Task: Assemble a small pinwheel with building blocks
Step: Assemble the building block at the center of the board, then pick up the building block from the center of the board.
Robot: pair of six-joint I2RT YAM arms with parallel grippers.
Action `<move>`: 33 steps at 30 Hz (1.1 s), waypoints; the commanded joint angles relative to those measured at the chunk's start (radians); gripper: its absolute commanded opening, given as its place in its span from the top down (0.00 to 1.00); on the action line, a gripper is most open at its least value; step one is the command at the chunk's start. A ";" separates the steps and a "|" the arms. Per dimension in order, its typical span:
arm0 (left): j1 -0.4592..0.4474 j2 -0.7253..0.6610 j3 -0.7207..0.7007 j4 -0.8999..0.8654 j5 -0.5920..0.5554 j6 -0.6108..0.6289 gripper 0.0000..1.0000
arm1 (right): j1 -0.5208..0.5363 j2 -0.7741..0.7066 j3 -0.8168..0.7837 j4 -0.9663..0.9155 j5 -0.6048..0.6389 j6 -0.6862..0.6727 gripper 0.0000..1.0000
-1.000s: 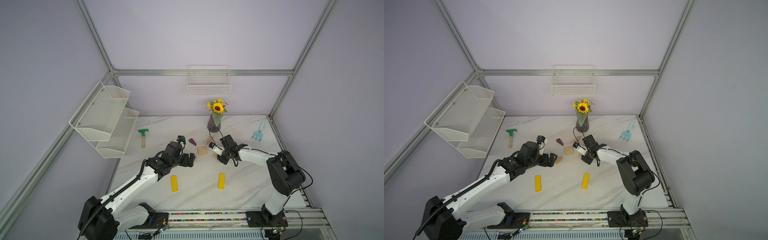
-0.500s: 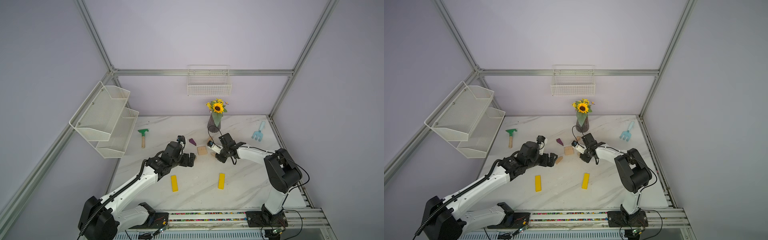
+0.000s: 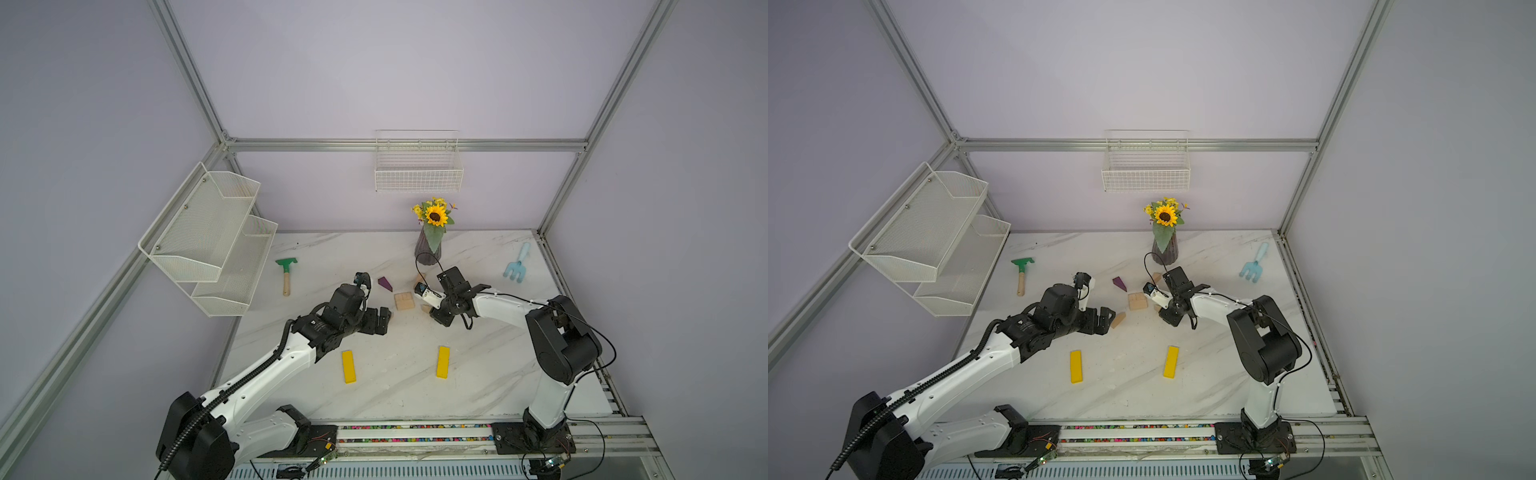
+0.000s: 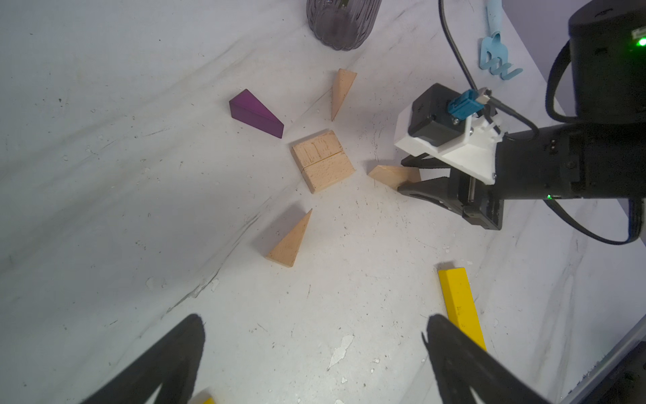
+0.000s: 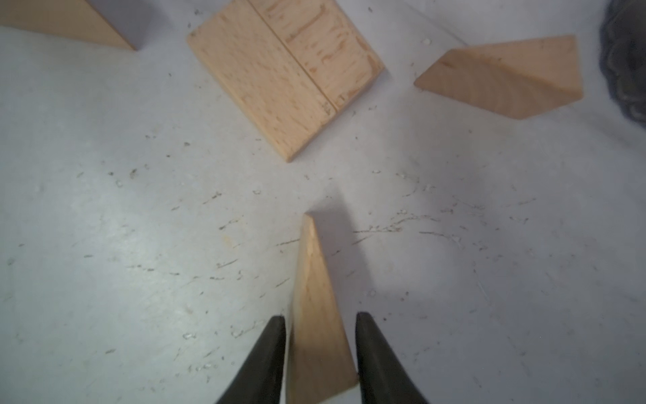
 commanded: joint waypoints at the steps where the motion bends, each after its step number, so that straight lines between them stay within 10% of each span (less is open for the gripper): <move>1: 0.007 -0.020 -0.006 0.045 0.007 -0.026 0.00 | -0.003 0.002 0.027 0.002 -0.010 0.017 0.56; 13: 0.007 -0.031 -0.008 0.045 -0.001 -0.028 0.00 | -0.003 -0.208 0.011 0.004 0.018 0.160 0.40; 33: 0.007 0.024 0.042 0.011 -0.043 -0.013 0.00 | 0.257 -0.439 -0.350 -0.025 0.103 1.372 0.40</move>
